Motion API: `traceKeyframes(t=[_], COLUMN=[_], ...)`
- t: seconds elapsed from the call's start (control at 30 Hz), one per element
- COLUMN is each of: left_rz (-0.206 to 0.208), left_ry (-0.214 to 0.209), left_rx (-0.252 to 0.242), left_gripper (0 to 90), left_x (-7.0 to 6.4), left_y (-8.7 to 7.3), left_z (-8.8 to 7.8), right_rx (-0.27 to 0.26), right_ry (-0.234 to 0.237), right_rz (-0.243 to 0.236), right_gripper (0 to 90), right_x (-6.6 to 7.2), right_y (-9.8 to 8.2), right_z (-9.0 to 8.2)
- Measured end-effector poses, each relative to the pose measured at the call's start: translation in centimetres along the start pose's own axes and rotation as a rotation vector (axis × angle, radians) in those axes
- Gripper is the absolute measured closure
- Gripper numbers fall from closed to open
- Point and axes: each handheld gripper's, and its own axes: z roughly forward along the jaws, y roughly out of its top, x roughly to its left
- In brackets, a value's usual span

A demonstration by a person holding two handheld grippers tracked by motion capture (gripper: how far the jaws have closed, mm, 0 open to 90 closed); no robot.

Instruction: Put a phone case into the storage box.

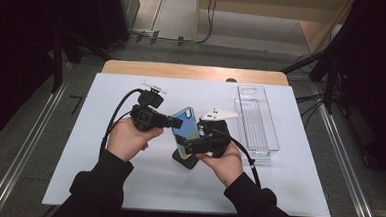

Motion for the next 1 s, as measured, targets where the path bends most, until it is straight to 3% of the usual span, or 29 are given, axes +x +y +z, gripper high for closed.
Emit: traceKeyframes(t=[0.33, 0.43, 0.6, 1.0], left_rz=[0.002, 0.015, 0.027, 0.033], left_ry=[-0.009, -0.008, -0.008, -0.024], left_rx=[0.008, 0.011, 0.002, -0.055], left_gripper=[80.4, 80.4, 79.9, 52.8], left_x=[-0.7, -0.9, -1.1, -1.2], left_y=[-0.1, 0.0, -0.1, 0.2], left_z=[0.7, 0.8, 0.7, -1.6], right_rx=[0.016, 0.011, 0.016, 0.012], right_ry=[-0.033, -0.038, -0.040, -0.038], right_rz=[-0.004, -0.017, -0.037, -0.028], right_gripper=[0.0, 13.0, 15.0, 15.1], right_x=[0.3, 0.3, 0.3, -0.5], right_y=[-0.1, -0.2, -0.3, -0.5], right_z=[1.0, 1.0, 0.8, 0.7])
